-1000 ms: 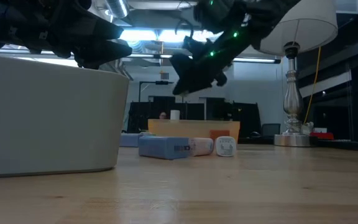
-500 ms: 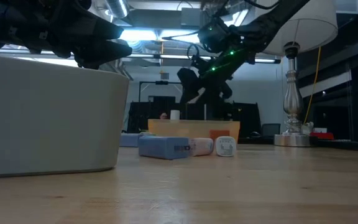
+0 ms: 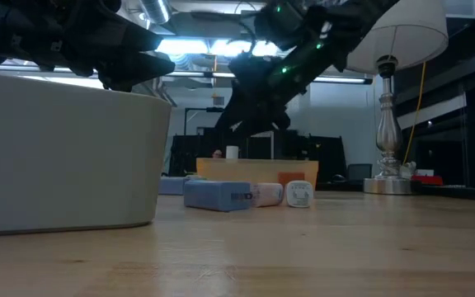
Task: Pick & Place Office items
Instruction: Put the middle blue charger adapter into the orange bin
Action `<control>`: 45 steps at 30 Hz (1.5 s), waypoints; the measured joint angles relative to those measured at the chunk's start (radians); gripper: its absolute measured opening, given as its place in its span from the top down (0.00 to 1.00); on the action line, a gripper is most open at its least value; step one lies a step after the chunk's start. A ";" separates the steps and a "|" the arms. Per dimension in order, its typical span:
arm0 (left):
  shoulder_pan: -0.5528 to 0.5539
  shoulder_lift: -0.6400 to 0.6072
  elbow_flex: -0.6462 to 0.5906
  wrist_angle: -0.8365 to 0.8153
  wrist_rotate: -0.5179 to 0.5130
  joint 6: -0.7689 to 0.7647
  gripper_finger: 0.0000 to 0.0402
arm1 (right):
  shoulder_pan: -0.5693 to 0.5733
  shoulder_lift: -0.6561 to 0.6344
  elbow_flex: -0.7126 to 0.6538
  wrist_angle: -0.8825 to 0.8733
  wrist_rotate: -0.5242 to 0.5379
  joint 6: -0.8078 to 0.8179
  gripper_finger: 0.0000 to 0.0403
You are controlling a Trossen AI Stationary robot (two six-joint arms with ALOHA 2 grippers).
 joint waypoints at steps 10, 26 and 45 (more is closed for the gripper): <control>0.000 0.000 0.000 0.000 0.000 0.000 0.51 | 0.148 0.000 0.000 -0.091 0.107 0.001 0.29; 0.000 0.000 0.000 0.001 0.001 0.000 0.51 | 0.156 0.117 0.000 -0.007 -0.008 -0.006 0.29; 0.000 0.000 0.000 0.002 0.000 0.002 0.51 | 0.199 0.141 0.000 0.017 0.030 0.072 0.29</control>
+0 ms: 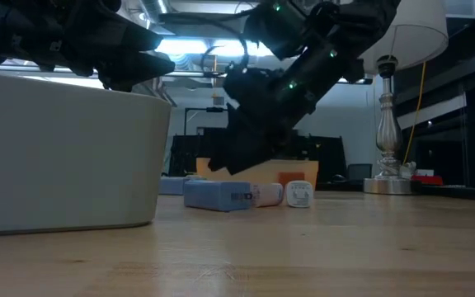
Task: Pick & Place Office items
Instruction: Put the middle blue charger adapter into the orange bin
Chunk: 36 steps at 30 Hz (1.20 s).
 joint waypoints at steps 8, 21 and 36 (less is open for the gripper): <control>0.000 0.000 0.000 0.005 0.000 -0.001 0.51 | -0.005 0.097 0.006 0.090 -0.026 0.059 0.29; 0.000 0.000 0.000 -0.003 0.002 -0.001 0.51 | -0.074 0.107 0.001 0.052 -0.044 -0.001 0.29; 0.000 0.000 0.000 -0.022 0.003 -0.007 0.51 | -0.109 0.105 0.002 0.030 -0.031 0.001 0.38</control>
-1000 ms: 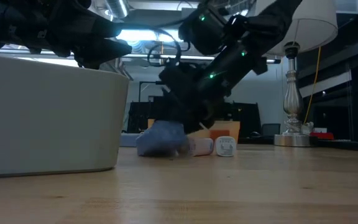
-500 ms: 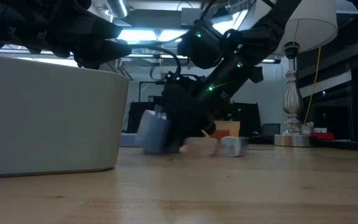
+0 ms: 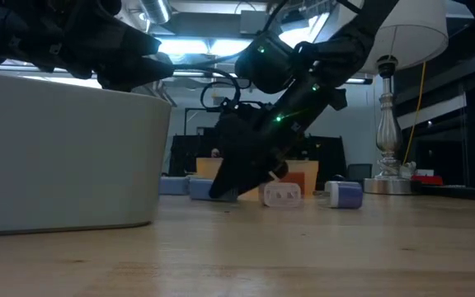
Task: Pick & Place Office items
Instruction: Put the middle blue charger adapter into the orange bin
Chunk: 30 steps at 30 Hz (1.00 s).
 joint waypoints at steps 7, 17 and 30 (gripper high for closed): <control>0.000 0.000 0.000 0.000 0.000 -0.002 0.51 | 0.004 -0.020 -0.004 -0.012 0.048 0.012 0.48; 0.000 0.000 0.000 0.003 0.001 -0.002 0.51 | 0.011 -0.215 -0.005 -0.091 0.111 -0.037 0.48; 0.000 0.000 0.000 0.006 0.003 -0.002 0.51 | -0.201 -0.373 -0.003 -0.115 0.315 -0.255 0.48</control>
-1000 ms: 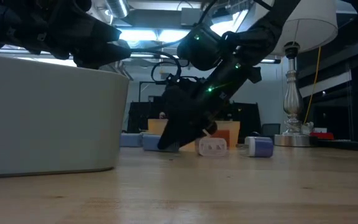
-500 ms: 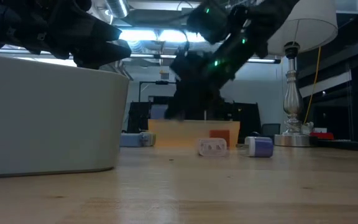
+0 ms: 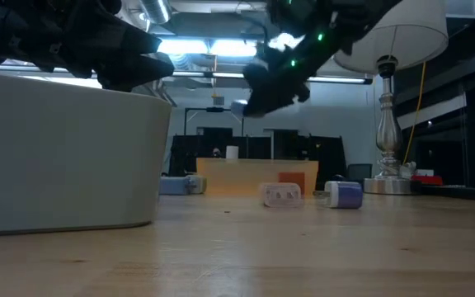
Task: Pick & Place Office items
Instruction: Put the middle blue charger adapter into the orange bin, then put the purple charger adapter into the orange bin
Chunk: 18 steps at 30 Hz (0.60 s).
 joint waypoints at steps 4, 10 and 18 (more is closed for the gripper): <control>0.000 0.000 0.000 0.000 0.000 0.000 0.51 | -0.119 0.015 0.000 0.005 -0.068 -0.005 0.48; 0.000 0.000 0.000 0.000 -0.001 0.001 0.51 | -0.225 0.023 0.001 0.008 -0.215 0.015 0.41; -0.009 -0.003 0.000 0.003 -0.059 0.049 0.51 | -0.242 0.023 0.001 0.003 -0.293 0.051 0.21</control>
